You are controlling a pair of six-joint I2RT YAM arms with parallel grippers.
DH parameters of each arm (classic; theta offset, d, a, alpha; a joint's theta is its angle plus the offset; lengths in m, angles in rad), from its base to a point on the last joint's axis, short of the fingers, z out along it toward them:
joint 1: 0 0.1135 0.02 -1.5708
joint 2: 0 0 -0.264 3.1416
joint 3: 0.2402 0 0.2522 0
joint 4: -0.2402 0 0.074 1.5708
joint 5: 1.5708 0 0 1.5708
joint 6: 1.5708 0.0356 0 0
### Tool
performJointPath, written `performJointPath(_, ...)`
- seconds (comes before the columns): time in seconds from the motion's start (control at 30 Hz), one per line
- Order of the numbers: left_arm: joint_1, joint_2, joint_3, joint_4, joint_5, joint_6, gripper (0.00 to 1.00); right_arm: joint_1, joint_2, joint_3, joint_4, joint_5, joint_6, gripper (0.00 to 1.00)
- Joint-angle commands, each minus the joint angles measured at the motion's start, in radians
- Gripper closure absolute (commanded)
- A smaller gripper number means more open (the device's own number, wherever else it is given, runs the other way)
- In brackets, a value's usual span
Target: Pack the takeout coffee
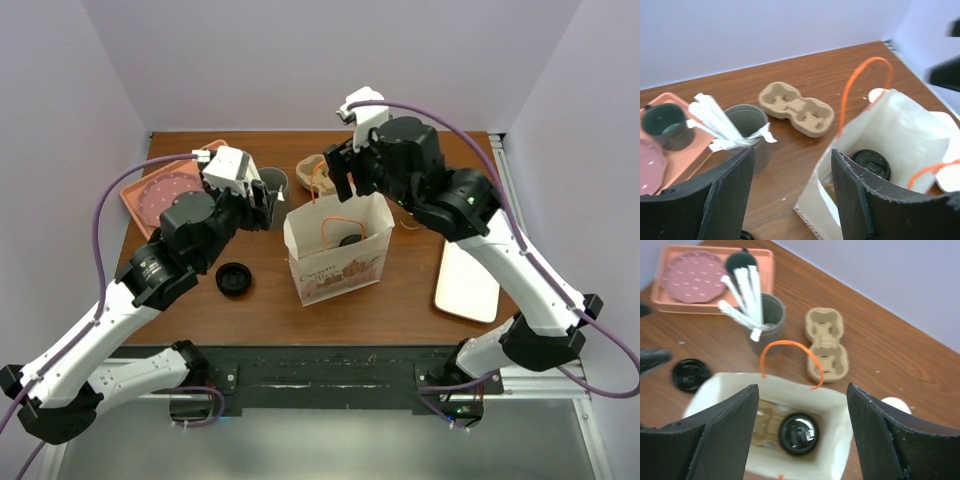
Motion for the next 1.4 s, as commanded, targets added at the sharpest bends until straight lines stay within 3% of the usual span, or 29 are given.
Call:
performJointPath(0.0,0.008,0.031,0.065,-0.036,-0.265,-0.003,0.34,-0.001,-0.043,0.075,-0.069,-0.163,0.146,0.21)
performJointPath(0.07,0.031,0.097,0.1,-0.076,-0.306,-0.018,0.32,-0.001,-0.076,0.047,-0.01,-0.188,0.166,0.19)
performJointPath(0.23,0.223,0.329,0.238,-0.182,-0.17,-0.075,0.34,-0.001,-0.19,-0.08,0.191,-0.225,0.177,0.14)
performJointPath(0.43,0.375,0.496,0.381,-0.197,-0.117,-0.144,0.38,-0.001,-0.246,-0.174,0.243,-0.214,0.161,0.13)
performJointPath(0.57,0.49,0.519,0.376,-0.192,0.013,-0.258,0.43,-0.001,-0.294,-0.228,0.245,-0.231,0.154,0.12)
performJointPath(0.9,0.579,0.536,0.252,-0.108,0.203,-0.348,0.55,-0.001,-0.369,-0.327,0.242,-0.203,0.103,0.08)
performJointPath(1.37,0.588,0.608,0.266,-0.09,0.226,-0.313,0.59,-0.001,-0.339,-0.309,0.234,-0.184,0.094,0.07)
